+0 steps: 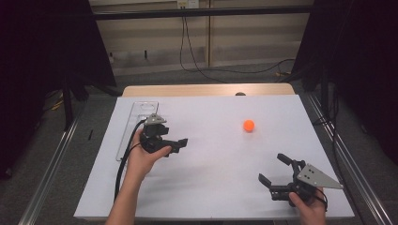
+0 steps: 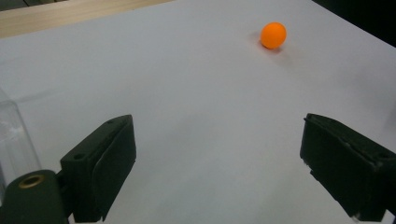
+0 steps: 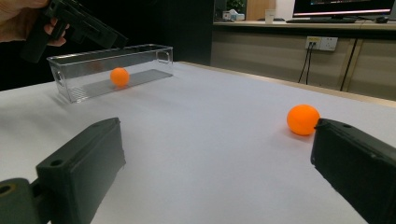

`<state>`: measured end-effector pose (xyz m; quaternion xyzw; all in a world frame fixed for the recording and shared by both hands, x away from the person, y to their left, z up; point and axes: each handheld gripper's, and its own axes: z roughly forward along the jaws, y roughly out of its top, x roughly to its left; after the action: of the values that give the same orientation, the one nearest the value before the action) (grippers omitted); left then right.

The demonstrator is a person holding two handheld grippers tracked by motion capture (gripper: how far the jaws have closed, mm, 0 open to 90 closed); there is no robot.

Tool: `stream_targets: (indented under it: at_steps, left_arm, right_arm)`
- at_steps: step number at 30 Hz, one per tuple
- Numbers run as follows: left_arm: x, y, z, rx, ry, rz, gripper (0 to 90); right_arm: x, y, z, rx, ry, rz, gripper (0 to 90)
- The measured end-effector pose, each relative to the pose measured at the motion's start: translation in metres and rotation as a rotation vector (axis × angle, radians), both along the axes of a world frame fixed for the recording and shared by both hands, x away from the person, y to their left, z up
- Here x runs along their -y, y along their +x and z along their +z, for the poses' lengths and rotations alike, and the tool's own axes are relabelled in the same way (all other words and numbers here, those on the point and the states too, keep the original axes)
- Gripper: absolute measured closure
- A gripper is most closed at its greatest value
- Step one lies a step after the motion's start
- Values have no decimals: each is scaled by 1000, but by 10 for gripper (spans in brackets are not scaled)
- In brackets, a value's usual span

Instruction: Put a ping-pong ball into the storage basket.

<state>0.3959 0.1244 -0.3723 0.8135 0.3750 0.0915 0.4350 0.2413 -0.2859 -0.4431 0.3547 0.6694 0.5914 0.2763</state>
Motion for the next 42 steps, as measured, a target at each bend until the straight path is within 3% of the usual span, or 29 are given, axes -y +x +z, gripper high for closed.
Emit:
stream_targets:
  at_steps: [26,42]
  left_arm:
    - [47,-5,-10,12,-13,-74,82]
    - [55,-4,-12,28,-14,-81,77]
  right_arm:
    - [-1,1,0,-2,-2,7,21]
    - [-3,2,-1,-3,-8,12,21]
